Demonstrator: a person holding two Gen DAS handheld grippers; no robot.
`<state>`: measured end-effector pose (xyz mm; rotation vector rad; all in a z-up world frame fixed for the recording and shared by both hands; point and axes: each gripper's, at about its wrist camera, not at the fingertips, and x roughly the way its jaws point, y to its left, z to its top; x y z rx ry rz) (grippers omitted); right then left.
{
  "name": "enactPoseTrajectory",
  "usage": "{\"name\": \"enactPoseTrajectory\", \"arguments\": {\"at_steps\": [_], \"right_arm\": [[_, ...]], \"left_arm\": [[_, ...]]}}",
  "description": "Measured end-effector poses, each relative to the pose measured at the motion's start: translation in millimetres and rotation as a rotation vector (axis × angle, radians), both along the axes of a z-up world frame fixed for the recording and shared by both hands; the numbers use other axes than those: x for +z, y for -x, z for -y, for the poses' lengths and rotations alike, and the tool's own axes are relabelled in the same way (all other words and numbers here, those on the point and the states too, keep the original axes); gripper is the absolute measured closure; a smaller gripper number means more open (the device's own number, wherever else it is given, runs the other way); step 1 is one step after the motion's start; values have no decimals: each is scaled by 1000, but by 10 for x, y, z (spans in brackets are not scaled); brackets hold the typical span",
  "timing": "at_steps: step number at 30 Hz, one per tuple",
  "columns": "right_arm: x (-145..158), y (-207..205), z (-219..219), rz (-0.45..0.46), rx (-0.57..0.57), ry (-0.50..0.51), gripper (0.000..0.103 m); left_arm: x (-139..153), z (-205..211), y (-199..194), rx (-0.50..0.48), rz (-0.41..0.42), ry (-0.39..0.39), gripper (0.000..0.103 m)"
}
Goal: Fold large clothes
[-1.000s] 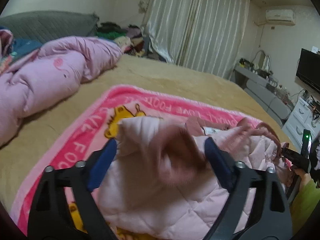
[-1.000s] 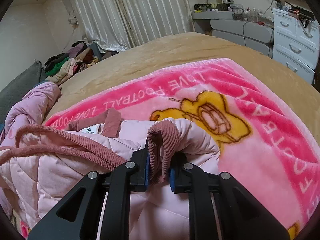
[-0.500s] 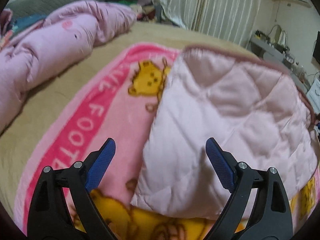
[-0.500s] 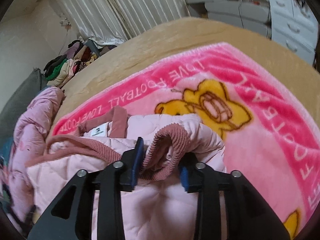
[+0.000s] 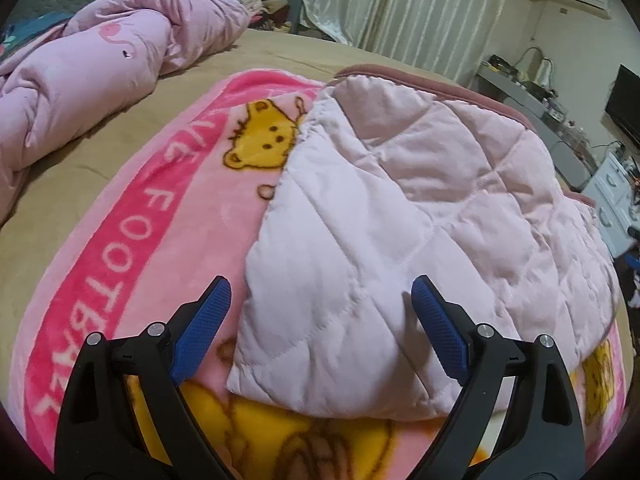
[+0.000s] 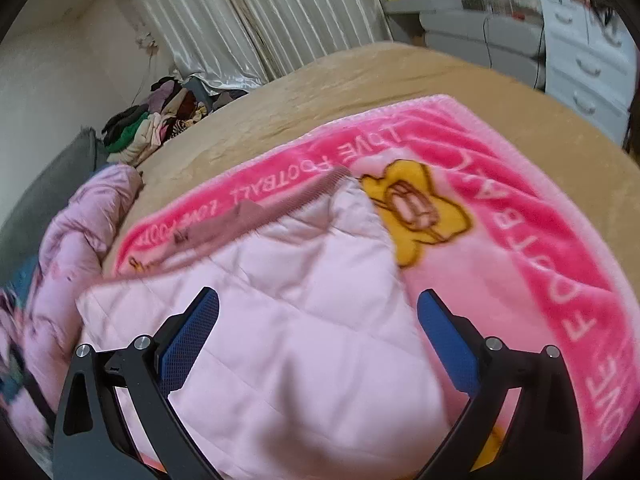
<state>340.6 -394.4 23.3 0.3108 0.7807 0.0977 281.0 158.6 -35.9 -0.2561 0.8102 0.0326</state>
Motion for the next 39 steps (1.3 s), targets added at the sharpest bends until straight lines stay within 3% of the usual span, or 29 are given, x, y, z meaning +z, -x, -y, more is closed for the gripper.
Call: {"name": "enactPoseTrajectory", "arguments": {"at_steps": [4, 8, 9, 10, 11, 12, 13, 14, 15, 18, 23, 26, 30, 35, 39], "right_arm": [[-236, 305, 37, 42, 42, 68, 4], [-524, 491, 117, 49, 81, 51, 4], [-567, 505, 130, 56, 81, 44, 4], [-605, 515, 147, 66, 83, 34, 5], [-631, 516, 151, 76, 89, 25, 19], [-639, 523, 142, 80, 95, 24, 51], [-643, 518, 133, 85, 92, 25, 53], [-618, 540, 108, 107, 91, 21, 67], [-587, 538, 87, 122, 89, 24, 78], [-356, 512, 63, 186, 37, 22, 91], [16, 218, 51, 269, -3, 27, 92], [38, -85, 14, 252, -36, 48, 92], [-211, -437, 15, 167, -95, 84, 93], [-735, -698, 34, 24, -120, 119, 94], [-1009, -736, -7, -9, -114, 138, 94]], "left_arm": [[-80, -10, 13, -11, -11, 19, 15], [-216, -66, -5, -33, -14, 87, 14], [-228, -68, -1, -35, -13, 97, 15], [-223, -61, 10, -39, -4, 101, 31], [-201, -31, 21, -48, 13, 90, 48], [-177, -6, 22, -52, 21, 75, 54], [-138, 46, 28, -58, 32, 49, 65], [-97, 97, 34, -64, 44, 25, 75], [-30, 162, 42, -61, 60, -14, 79], [202, 208, 14, -26, 109, -28, 85], [508, 226, -202, 14, 167, -57, 86], [572, 277, -409, 26, 162, -115, 88], [472, 349, -784, 41, 108, -186, 88], [197, 396, -1035, 47, 19, -257, 88], [-7, 403, -1093, 34, -16, -277, 87]]}}
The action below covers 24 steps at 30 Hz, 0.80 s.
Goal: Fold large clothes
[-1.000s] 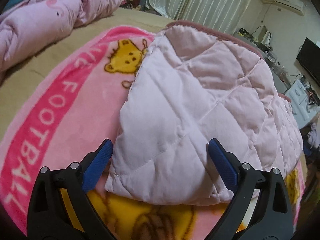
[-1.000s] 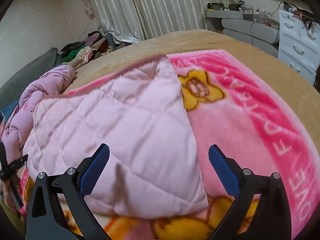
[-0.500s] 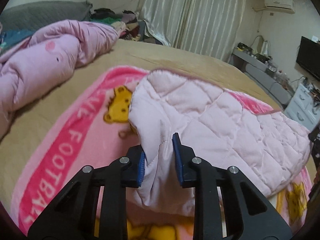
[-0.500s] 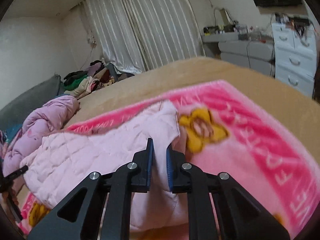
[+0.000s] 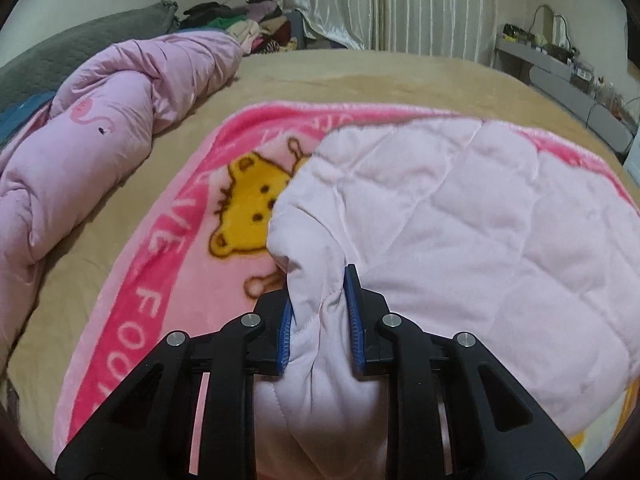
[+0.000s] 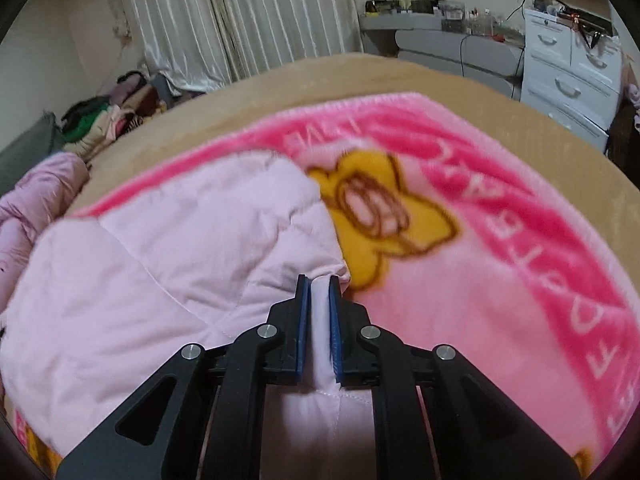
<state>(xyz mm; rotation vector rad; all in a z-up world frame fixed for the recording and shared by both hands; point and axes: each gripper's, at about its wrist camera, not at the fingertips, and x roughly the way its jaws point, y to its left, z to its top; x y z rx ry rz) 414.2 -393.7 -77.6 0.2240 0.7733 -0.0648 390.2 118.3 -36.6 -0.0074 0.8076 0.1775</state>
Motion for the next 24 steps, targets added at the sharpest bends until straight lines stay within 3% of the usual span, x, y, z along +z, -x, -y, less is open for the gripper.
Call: {"name": "enactPoseTrajectory", "arguments": {"at_steps": [4, 10, 11, 12, 17, 21, 24], "right_arm": [[-41, 38, -47, 10, -2, 23, 94], [56, 119, -71, 2, 2, 50, 88], [80, 143, -45, 6, -5, 43, 79], [107, 185, -12, 11, -19, 36, 64], [302, 492, 126, 66, -38, -46, 23], [512, 745, 89, 127, -11, -53, 10], [624, 906, 37, 154, 15, -73, 7]], "left_arm": [[-142, -12, -13, 7, -21, 14, 86], [-78, -30, 54, 21, -10, 23, 81], [-57, -36, 72, 24, -11, 22, 79], [-33, -45, 95, 29, -9, 20, 77], [110, -64, 260, 37, 13, 13, 46], [209, -110, 413, 63, 38, -5, 28], [256, -139, 540, 80, 46, 2, 16]]}}
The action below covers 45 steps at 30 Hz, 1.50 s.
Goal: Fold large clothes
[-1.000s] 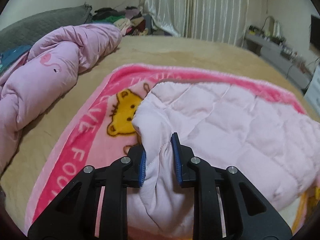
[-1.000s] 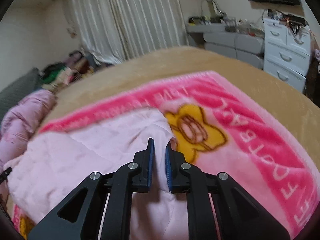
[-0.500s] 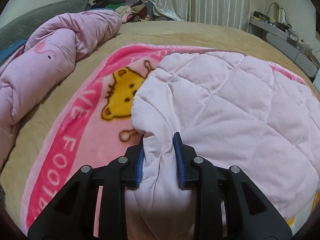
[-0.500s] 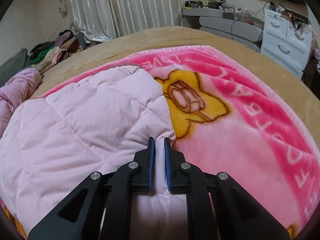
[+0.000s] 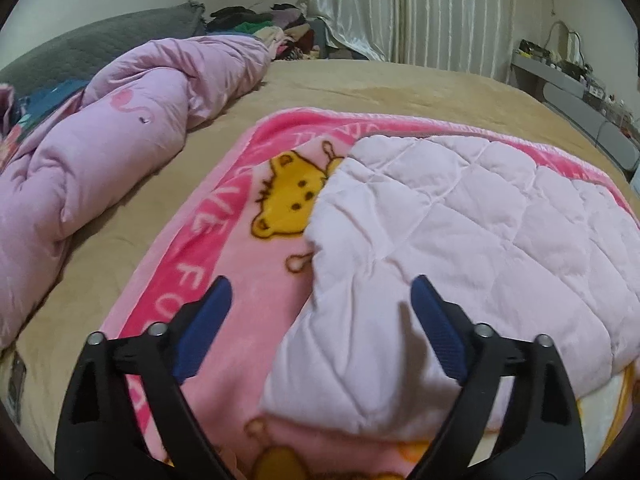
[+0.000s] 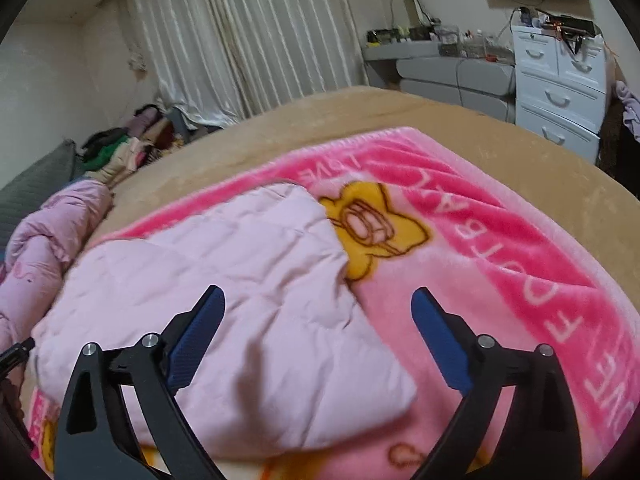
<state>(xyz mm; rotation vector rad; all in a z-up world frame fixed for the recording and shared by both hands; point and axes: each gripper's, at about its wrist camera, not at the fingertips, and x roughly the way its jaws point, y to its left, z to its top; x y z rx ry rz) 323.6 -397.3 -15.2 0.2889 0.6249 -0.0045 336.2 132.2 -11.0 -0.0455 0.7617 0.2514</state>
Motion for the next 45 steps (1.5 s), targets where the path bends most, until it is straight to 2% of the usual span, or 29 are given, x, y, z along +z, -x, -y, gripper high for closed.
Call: {"name": "enactPoseTrajectory", "arguments": {"at_steps": [4, 9, 21, 27, 30, 33, 38, 45], "right_arm": [[56, 181, -76, 14, 21, -26, 4], [-46, 345, -118, -18, 22, -64, 4], [-424, 574, -63, -109, -26, -129, 4], [-574, 648, -83, -142, -29, -185, 4], [-592, 641, -101, -149, -26, -196, 4], [-599, 615, -106, -152, -23, -214, 4], [-644, 494, -98, -175, -25, -272, 4], [-659, 179, -108, -217, -28, -399, 4]], "left_arm": [[15, -54, 194, 23, 10, 26, 10], [-77, -160, 341, 48, -16, 78, 10], [-202, -191, 590, 56, -46, 95, 10], [-290, -268, 623, 62, -65, 160, 10], [-347, -324, 620, 58, -78, 247, 10], [-393, -386, 613, 55, -78, 382, 10], [-491, -368, 561, 29, -83, 557, 10], [-667, -309, 372, 12, -113, 699, 10]]}}
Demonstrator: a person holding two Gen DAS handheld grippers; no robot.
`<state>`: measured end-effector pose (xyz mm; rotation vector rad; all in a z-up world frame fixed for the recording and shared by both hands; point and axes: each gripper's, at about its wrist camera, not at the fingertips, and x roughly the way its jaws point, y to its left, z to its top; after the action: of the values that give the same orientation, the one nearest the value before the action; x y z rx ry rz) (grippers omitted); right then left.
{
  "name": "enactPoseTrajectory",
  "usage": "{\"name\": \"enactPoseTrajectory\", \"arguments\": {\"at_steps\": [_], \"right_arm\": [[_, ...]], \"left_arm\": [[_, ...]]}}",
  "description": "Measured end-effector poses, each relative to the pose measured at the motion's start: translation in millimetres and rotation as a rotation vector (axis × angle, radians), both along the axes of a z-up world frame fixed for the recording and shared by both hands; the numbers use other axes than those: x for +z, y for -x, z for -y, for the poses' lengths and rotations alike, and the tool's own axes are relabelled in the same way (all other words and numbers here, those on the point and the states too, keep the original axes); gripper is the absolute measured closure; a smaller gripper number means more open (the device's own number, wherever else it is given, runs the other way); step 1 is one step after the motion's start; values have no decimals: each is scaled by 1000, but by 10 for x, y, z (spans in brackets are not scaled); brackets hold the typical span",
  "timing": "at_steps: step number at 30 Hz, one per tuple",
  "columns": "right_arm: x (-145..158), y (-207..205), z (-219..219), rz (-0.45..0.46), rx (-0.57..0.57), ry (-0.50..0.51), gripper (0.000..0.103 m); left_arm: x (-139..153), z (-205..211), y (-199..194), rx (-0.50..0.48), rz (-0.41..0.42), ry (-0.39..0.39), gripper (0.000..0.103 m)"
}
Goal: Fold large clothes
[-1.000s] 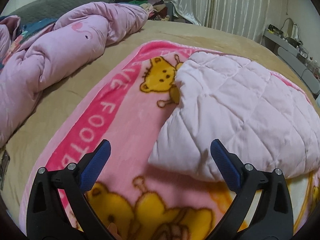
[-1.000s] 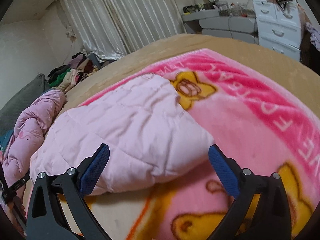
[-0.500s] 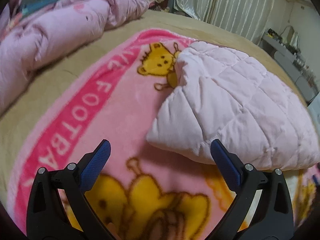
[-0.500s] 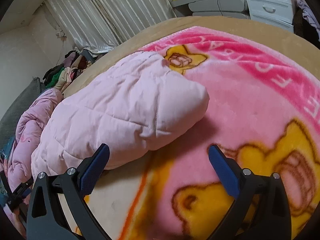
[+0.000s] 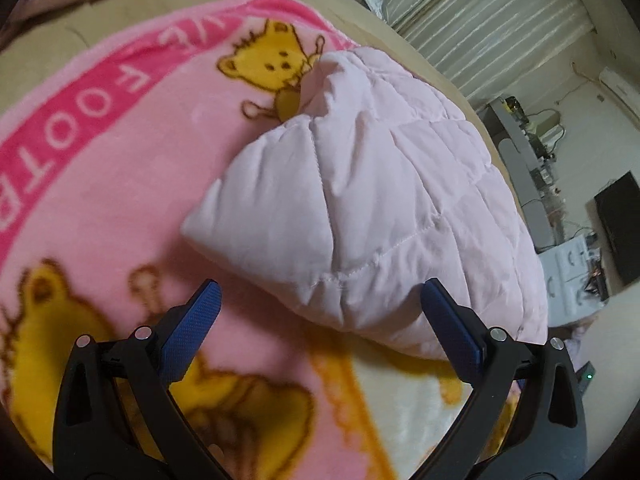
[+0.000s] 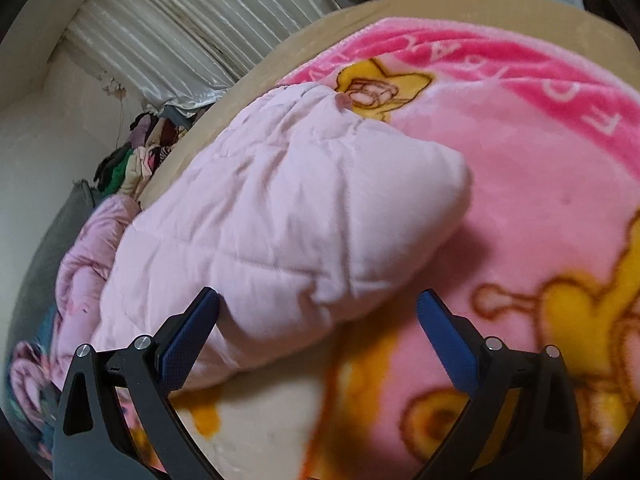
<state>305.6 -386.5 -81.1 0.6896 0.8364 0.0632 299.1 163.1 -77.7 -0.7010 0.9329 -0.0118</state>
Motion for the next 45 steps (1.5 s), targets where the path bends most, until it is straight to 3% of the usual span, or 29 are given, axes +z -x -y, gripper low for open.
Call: {"name": "enactPoseTrajectory", "arguments": {"at_steps": [11, 16, 18, 19, 21, 23, 26, 29, 35, 39, 45], "right_arm": [[-323, -442, 270, -68, -90, -228, 4], [-355, -498, 343, -23, -79, -249, 4], [-314, -484, 322, 6, -57, -209, 13], [-258, -457, 294, 33, -31, -169, 24], [-172, -410, 259, 66, -4, -135, 45], [-61, -365, 190, 101, 32, -75, 55], [99, -300, 84, 137, 76, 18, 65], [289, -255, -40, 165, 102, 94, 71], [775, 2, -322, 286, 199, 304, 74], [1014, 245, -430, 350, 245, 368, 75], [1167, 662, -444, 400, 283, 405, 76]], "left_arm": [[-193, -161, -308, 70, -28, 135, 8], [-306, -178, -437, 100, -23, 194, 8], [-331, -170, -458, 108, -11, 205, 8], [-326, -156, -453, 109, -8, 196, 9], [-264, -99, -446, 102, 0, 154, 19], [-172, -66, -443, 83, 18, 120, 43], [43, 6, -422, 48, 56, 64, 68], [269, 86, -368, 22, 97, -9, 74], [750, 268, -144, -18, 186, -172, 76], [942, 373, 83, -51, 233, -242, 76], [1034, 433, 474, -66, 265, -272, 76]]}}
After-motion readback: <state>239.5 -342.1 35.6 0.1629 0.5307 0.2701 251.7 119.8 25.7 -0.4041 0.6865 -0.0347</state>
